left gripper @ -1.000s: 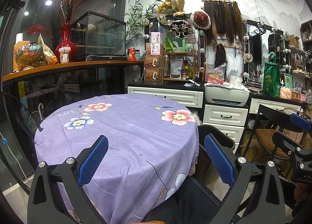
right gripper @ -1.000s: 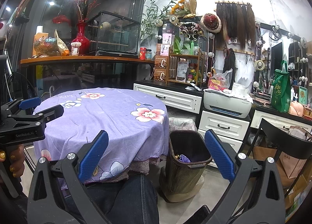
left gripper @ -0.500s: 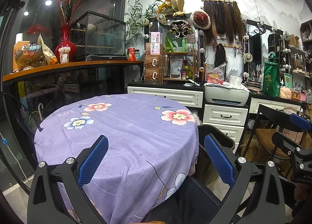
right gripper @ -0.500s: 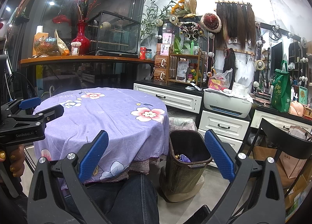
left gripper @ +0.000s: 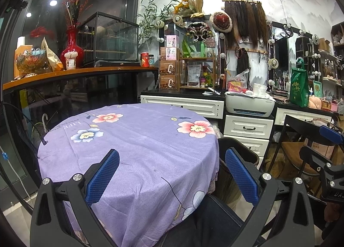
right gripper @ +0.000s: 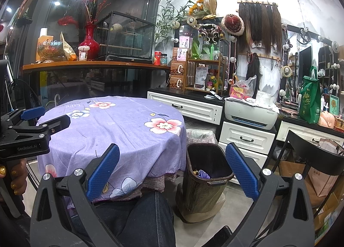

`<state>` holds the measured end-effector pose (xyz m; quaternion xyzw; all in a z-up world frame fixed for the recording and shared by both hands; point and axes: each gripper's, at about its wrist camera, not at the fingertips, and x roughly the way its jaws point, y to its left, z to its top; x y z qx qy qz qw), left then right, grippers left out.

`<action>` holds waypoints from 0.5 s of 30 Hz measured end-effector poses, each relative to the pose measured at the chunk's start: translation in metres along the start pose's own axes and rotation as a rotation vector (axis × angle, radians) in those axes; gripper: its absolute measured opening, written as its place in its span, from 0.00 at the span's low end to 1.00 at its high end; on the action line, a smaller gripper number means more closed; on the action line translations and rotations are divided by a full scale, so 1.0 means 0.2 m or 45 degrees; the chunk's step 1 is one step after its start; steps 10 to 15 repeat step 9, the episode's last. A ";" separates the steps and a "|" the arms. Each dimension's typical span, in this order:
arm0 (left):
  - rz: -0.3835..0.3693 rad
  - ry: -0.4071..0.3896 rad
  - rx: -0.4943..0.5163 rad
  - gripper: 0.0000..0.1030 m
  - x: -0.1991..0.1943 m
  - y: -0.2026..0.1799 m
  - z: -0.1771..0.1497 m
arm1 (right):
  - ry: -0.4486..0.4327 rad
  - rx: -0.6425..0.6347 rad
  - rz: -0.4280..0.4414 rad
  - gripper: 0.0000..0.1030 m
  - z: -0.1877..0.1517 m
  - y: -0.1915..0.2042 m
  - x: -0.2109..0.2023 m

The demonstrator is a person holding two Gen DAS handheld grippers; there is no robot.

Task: Collect trash

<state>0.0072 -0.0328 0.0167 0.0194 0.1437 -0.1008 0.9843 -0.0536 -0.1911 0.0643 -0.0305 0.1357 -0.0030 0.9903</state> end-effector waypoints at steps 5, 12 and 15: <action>0.003 0.005 -0.005 0.95 0.00 0.01 0.00 | 0.000 0.001 0.002 0.95 -0.01 0.00 0.00; 0.002 0.005 -0.006 0.95 0.01 0.01 0.00 | 0.002 0.000 0.002 0.95 0.00 0.00 0.00; 0.002 0.005 -0.006 0.95 0.01 0.01 0.00 | 0.002 0.000 0.002 0.95 0.00 0.00 0.00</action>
